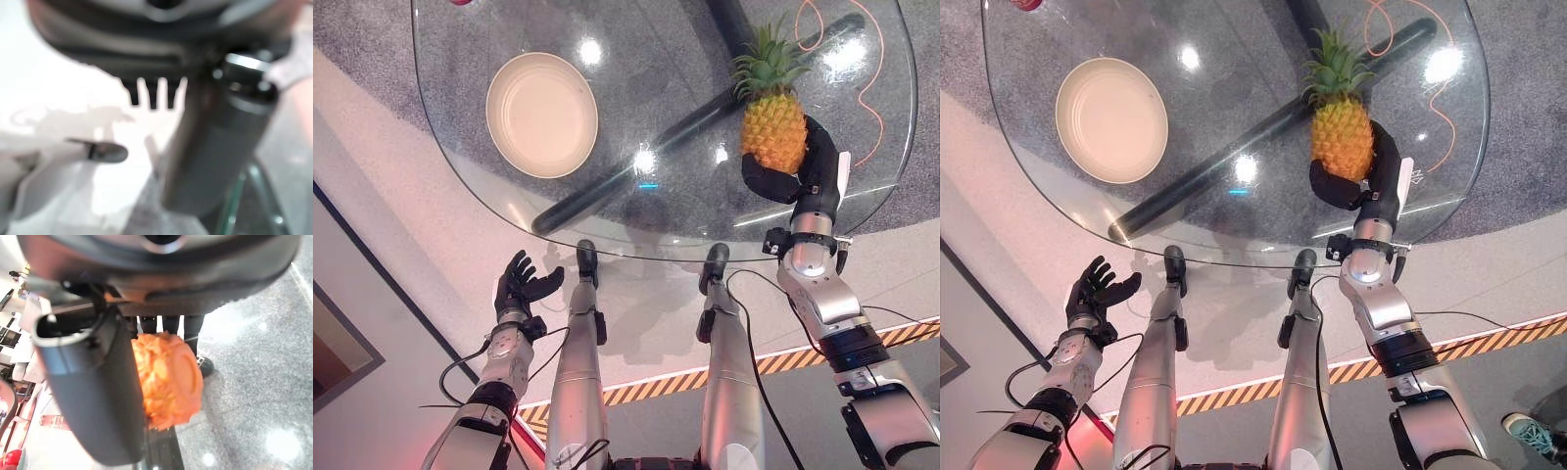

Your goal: Pick up the fruit to the plate

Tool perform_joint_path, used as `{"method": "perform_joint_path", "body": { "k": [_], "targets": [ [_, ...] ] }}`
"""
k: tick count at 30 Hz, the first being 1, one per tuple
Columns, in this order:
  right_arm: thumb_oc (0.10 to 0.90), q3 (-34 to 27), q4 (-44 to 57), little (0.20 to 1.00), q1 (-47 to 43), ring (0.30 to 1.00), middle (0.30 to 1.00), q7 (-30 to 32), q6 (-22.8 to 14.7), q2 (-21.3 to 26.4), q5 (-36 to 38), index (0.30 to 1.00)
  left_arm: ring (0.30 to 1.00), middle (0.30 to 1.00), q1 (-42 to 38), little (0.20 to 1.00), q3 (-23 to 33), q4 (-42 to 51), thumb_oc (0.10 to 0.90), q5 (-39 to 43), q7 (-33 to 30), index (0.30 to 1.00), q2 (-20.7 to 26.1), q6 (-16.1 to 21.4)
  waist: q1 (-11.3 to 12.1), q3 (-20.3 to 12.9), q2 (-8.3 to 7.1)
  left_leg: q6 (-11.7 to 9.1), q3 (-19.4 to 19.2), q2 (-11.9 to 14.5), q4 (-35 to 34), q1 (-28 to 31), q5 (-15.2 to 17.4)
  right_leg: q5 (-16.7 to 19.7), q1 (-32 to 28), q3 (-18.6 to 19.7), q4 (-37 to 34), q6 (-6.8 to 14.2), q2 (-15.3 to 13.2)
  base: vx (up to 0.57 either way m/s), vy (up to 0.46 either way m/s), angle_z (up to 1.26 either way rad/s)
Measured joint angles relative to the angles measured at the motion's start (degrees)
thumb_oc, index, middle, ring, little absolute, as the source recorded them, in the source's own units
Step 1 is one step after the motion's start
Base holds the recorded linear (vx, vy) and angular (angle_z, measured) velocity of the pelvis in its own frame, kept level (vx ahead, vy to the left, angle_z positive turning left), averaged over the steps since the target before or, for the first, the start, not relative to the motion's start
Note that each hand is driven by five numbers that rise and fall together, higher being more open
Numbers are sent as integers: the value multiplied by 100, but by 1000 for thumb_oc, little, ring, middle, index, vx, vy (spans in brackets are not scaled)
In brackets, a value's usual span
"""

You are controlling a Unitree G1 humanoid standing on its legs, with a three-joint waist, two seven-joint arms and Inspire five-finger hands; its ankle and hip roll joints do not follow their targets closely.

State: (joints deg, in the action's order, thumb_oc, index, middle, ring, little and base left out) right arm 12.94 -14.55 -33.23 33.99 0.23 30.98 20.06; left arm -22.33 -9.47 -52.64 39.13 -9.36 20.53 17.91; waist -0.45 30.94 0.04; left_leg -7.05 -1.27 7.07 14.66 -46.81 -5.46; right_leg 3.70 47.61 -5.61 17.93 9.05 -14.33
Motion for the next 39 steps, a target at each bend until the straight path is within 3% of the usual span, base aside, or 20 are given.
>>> {"method": "perform_joint_path", "body": {
  "k": [5, 12, 19, 32, 39],
  "targets": [
    [100, -3, -1, 200, 15, 300, 300, 16, -5, 0, -220, 300, 900, 900, 2, 900, 26, 84, 800, 61, -127, 900, -2, 28, 12, 0, 0, -18, 1, 0, 0, 0, -11, 0, 1, 0, 4, 0, 0, 0, 0, 0],
    [100, 29, -21, 200, 26, 300, 300, 104, -1, -2, -439, 300, 900, 900, 2, 900, 570, 149, 800, 682, -466, 900, -98, 230, 38, 0, 1, -25, 2, -4, 0, 43, -16, -25, -3, 1, 82, -4, -15, 0, 0, 0],
    [100, 94, -29, 200, 140, 300, 300, 375, -5, -3, -711, 300, 900, 900, -15, 900, 1097, 495, 800, 1426, -1140, 900, -90, 769, 42, 0, 1, -31, 5, -3, 1, 77, -21, -27, -23, 1, 110, -9, -17, -1, -5, 0],
    [100, 61, 122, 200, 261, 300, 300, 946, -280, -3, -1377, 300, 900, 900, -262, 900, 1347, 1776, 800, 1597, -1805, 900, -75, 1586, 44, 1, 2, -55, 4, 1, -60, 77, -40, -60, 21, 1, 142, -18, -17, 0, 0, 0],
    [100, -17, 402, 200, 284, 300, 300, 999, -474, -5, -1754, 300, 900, 900, -349, 900, 1330, 2610, 800, 991, -2022, 900, -152, 1725, 81, 2, 4, -60, 3, 7, -79, 72, -43, -103, 52, 2, 186, -20, -16, -1, -6, 0]
  ]
}}
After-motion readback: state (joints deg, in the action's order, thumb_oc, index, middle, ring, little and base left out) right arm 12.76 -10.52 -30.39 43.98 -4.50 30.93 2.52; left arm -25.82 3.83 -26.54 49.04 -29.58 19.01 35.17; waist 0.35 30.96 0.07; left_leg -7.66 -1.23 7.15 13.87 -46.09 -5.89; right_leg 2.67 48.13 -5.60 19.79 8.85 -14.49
